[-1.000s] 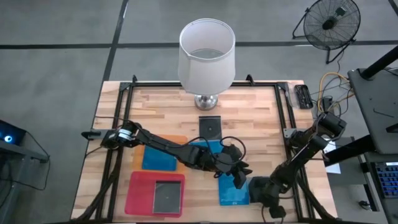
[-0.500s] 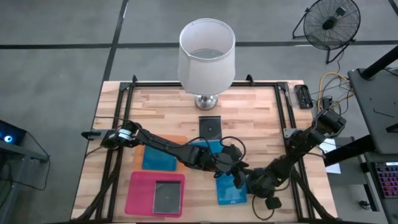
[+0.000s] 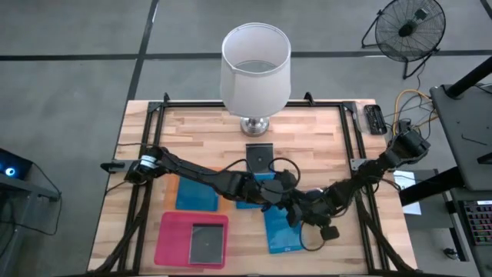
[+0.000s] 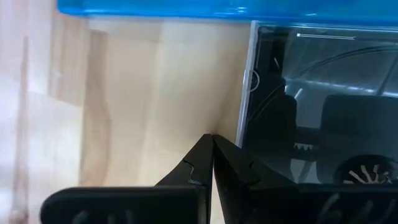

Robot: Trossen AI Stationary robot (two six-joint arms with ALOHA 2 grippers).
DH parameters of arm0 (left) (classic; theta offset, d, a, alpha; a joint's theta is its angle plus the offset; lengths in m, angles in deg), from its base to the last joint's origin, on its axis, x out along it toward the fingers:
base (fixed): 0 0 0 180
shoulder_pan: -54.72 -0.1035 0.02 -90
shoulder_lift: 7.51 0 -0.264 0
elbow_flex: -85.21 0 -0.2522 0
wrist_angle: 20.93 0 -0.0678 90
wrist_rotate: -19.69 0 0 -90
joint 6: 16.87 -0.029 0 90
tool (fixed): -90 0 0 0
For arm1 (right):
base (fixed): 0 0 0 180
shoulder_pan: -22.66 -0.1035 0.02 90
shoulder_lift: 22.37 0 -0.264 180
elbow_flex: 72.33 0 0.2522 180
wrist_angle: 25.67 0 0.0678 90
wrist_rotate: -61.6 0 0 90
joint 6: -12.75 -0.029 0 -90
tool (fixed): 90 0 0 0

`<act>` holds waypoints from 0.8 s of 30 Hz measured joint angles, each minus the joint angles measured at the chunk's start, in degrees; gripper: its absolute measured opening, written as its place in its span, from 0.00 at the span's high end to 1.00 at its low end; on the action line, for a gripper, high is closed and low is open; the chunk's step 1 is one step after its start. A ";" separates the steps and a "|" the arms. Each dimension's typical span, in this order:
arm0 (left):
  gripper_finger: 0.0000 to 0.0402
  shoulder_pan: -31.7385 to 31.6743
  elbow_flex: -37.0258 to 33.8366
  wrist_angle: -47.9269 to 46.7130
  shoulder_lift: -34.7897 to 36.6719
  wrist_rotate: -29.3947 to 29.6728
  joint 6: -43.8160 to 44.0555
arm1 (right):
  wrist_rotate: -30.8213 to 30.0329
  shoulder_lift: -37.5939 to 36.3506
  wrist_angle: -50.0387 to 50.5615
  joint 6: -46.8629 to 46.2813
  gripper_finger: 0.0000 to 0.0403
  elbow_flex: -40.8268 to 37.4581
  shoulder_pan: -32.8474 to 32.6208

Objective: Pick & place jewel cases by type
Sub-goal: Put the bottom black CD case into the pink bin

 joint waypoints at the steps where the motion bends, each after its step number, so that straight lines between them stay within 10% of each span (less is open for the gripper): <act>1: 0.66 -0.04 0.00 -0.08 0.10 0.00 0.06 | 0.23 -0.08 -0.16 0.54 0.98 -0.32 0.92; 24: 0.66 0.18 0.02 -10.55 2.23 4.11 2.36 | -3.63 -12.08 2.94 15.84 0.98 -7.41 21.44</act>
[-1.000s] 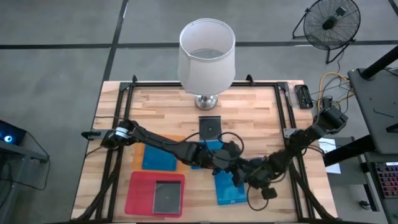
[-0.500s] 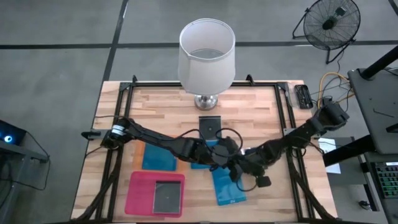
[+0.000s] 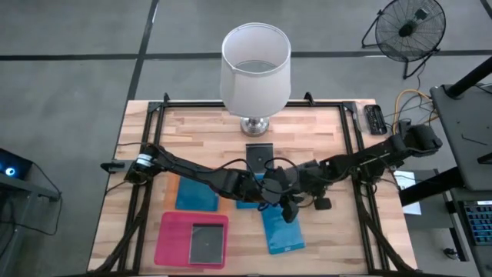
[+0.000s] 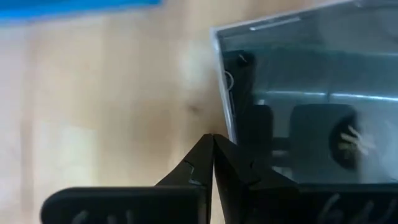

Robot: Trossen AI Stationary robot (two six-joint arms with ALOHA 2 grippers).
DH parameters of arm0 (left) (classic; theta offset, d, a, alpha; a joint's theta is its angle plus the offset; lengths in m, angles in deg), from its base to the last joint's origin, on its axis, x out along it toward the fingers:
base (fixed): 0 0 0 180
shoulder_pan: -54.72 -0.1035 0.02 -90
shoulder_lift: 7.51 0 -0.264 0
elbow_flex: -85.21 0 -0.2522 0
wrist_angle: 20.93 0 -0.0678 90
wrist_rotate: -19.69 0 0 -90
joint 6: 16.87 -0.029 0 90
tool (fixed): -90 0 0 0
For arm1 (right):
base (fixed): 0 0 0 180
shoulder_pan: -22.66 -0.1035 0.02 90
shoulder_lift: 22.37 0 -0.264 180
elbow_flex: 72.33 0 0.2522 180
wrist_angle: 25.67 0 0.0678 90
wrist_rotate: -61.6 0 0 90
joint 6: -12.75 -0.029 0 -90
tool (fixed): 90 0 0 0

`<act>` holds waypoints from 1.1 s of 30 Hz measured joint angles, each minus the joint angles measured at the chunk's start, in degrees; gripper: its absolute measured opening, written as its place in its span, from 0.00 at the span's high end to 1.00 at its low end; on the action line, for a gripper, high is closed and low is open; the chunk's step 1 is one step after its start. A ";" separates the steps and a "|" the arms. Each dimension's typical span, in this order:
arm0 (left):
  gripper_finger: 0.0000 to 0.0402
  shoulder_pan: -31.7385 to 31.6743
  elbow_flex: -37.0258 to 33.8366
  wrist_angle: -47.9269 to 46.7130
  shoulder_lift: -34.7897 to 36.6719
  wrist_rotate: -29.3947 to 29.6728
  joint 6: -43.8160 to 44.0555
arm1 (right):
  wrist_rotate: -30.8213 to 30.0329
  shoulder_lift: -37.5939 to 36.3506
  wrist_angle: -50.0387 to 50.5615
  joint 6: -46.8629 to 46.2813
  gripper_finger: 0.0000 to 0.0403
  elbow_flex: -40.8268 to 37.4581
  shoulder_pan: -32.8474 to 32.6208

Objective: Pick & place jewel cases by type
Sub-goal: Put the bottom black CD case into the pink bin

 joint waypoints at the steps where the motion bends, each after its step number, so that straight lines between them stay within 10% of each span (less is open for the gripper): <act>1: 0.66 0.00 0.00 0.01 0.00 -0.02 0.00 | -0.44 -1.24 0.42 -0.82 0.98 -0.14 0.20; 11: 0.66 -0.22 0.02 -1.34 0.26 -1.02 3.14 | 2.95 -15.30 3.16 -24.95 0.98 0.59 -0.18; 22: 0.66 -1.14 -8.76 -6.83 0.11 5.78 35.97 | -2.48 -33.55 11.03 -52.61 0.98 0.70 -1.97; 33: 0.66 -3.44 -21.54 13.66 0.04 9.16 48.46 | -10.19 -44.21 10.78 -65.11 0.98 0.76 -2.49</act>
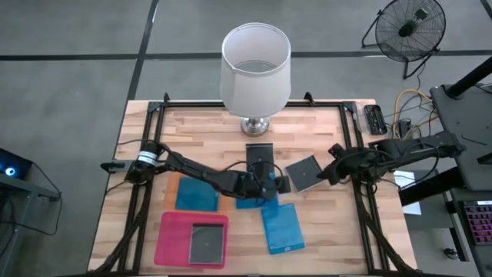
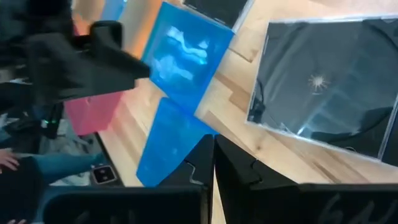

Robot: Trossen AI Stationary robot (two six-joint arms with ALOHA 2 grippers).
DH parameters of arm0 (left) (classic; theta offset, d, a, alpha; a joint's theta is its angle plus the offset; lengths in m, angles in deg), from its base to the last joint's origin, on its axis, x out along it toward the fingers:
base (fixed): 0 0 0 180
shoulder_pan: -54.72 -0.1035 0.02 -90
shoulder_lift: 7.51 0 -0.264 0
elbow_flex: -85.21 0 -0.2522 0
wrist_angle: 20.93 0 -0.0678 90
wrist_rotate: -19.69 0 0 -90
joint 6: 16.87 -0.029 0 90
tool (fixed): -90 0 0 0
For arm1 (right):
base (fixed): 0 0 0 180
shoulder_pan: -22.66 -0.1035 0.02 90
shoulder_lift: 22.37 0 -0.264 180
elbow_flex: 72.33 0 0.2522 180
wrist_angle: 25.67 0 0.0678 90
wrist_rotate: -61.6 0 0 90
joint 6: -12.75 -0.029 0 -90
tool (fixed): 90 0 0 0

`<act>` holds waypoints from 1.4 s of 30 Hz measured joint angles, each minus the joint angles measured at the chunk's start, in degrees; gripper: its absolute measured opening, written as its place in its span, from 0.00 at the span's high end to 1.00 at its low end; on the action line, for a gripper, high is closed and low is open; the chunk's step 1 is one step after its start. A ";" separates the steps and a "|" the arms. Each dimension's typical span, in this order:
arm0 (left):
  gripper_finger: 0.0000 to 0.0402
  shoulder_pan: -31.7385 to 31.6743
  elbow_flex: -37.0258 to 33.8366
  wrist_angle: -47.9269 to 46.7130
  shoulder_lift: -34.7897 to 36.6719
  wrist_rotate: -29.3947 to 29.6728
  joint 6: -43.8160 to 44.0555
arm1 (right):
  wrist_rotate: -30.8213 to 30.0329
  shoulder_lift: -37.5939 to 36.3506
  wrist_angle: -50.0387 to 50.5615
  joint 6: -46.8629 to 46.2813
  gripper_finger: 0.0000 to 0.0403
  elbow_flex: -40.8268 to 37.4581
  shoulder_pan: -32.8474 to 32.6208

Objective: Pick & place jewel cases by type
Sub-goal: Put the bottom black CD case into the pink bin

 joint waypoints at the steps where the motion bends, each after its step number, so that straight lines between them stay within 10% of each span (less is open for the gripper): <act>1: 0.66 -0.33 -0.61 1.36 0.00 -0.02 0.14 | 0.23 -0.42 -0.03 -0.20 0.98 0.00 -0.01; 19: 0.66 -1.26 -1.76 4.37 0.00 -0.57 0.02 | 4.31 1.01 14.08 -18.25 0.98 0.07 -0.40; 31: 0.66 -1.92 -1.70 4.36 -0.02 -1.56 0.13 | -2.73 1.61 6.27 -6.69 0.98 0.04 -0.41; 42: 0.66 -2.20 -1.00 4.41 -0.02 -1.66 0.26 | 6.04 2.21 6.31 -11.80 0.98 0.04 -0.40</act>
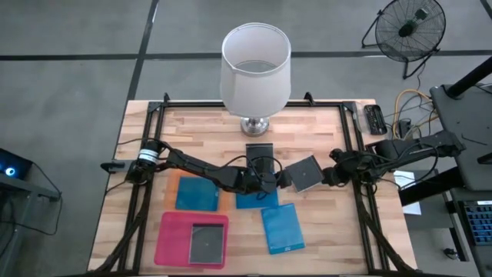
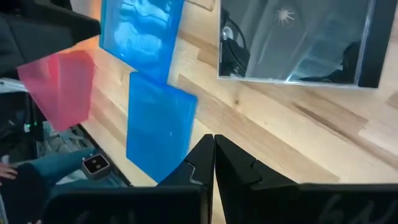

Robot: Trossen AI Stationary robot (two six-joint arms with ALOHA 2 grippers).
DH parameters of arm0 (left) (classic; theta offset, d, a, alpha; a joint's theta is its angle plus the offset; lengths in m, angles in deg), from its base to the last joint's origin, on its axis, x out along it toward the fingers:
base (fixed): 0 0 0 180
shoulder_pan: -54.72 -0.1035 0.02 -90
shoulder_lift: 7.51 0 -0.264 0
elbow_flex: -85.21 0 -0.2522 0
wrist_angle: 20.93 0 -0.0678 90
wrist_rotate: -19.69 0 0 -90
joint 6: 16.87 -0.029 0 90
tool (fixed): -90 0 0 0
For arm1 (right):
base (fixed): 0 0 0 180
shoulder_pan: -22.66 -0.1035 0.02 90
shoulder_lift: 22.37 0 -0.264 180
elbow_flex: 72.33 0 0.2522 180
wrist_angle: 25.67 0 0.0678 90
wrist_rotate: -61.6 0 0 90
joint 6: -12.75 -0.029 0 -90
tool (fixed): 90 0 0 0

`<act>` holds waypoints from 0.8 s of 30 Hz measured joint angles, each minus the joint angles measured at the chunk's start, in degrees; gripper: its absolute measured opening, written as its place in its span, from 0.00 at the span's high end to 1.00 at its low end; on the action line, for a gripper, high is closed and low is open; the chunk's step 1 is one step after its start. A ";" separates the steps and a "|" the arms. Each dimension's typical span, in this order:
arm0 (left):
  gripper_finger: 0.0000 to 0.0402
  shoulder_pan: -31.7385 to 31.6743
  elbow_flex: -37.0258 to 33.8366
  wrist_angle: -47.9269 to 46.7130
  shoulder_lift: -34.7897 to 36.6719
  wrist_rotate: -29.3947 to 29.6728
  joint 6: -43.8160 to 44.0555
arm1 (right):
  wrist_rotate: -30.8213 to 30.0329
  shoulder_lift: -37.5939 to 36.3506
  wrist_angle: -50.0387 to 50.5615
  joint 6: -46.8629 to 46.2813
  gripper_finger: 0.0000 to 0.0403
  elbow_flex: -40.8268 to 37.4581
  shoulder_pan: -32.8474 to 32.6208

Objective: Pick & place jewel cases by type
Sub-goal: Put the bottom black CD case into the pink bin

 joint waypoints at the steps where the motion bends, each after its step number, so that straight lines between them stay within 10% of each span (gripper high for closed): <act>1: 0.66 0.00 0.00 0.00 0.00 0.00 0.00 | -0.17 0.00 -0.06 -0.07 0.98 0.00 0.02; 24: 0.66 -2.29 7.57 -7.54 -8.09 1.99 11.11 | -18.93 0.37 2.12 7.12 0.98 0.00 0.02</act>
